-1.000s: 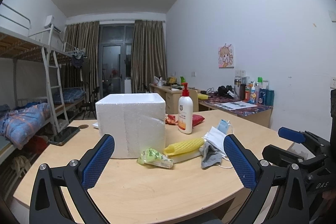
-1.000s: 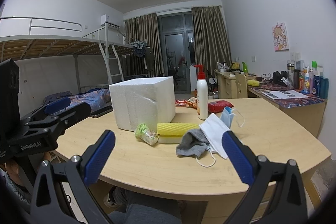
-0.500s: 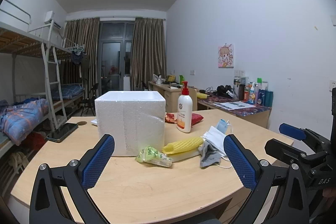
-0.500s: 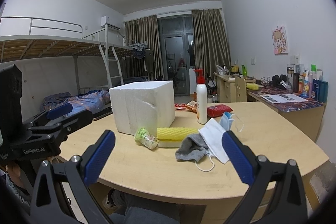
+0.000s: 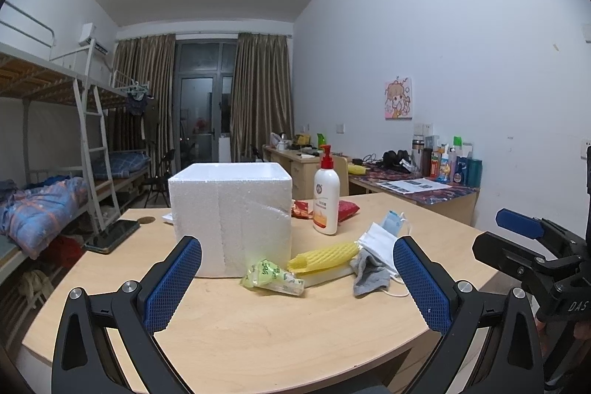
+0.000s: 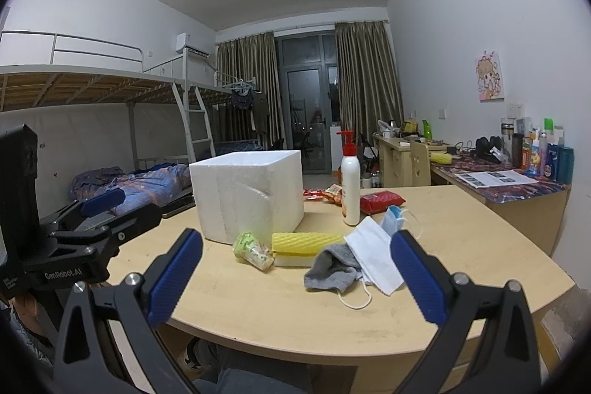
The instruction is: Organize soft objects
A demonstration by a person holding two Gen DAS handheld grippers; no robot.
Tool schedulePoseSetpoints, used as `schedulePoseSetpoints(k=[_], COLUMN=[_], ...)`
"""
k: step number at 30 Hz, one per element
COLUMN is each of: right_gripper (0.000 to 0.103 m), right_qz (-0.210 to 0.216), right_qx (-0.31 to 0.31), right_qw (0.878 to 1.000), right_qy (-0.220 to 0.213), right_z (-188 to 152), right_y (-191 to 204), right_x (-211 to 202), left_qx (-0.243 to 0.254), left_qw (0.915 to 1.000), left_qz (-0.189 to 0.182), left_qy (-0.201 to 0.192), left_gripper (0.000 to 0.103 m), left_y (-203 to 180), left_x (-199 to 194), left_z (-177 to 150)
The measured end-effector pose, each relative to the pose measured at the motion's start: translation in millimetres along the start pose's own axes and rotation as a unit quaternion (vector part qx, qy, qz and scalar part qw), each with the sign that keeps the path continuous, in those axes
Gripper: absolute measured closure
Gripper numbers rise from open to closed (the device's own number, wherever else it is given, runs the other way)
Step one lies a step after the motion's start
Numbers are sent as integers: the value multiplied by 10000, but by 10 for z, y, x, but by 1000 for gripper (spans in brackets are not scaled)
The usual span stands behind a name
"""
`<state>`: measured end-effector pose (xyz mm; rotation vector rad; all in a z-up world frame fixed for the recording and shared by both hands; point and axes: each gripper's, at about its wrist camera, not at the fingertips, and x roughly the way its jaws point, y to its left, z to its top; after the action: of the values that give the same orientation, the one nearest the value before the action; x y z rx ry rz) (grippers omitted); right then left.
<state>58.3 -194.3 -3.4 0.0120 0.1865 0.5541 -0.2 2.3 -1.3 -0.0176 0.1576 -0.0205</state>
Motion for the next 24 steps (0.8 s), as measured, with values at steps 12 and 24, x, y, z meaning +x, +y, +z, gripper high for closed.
schedulePoseSetpoints(k=[12,24], right_gripper=[0,0], right_qz=[35,1], right_qx=[-21,-4], right_qw=[10000,10000], right_qy=[-16,89], right_z=[-10,-32], right_y=[24,-3], right_x=[3,70], left_qx=[1,-65], left_qw=[10000,9999], left_qz=[6,1], left_qy=[28,105], left_gripper=[0,0], left_y=[-7,9], left_x=[14,79], left_z=[7,-6])
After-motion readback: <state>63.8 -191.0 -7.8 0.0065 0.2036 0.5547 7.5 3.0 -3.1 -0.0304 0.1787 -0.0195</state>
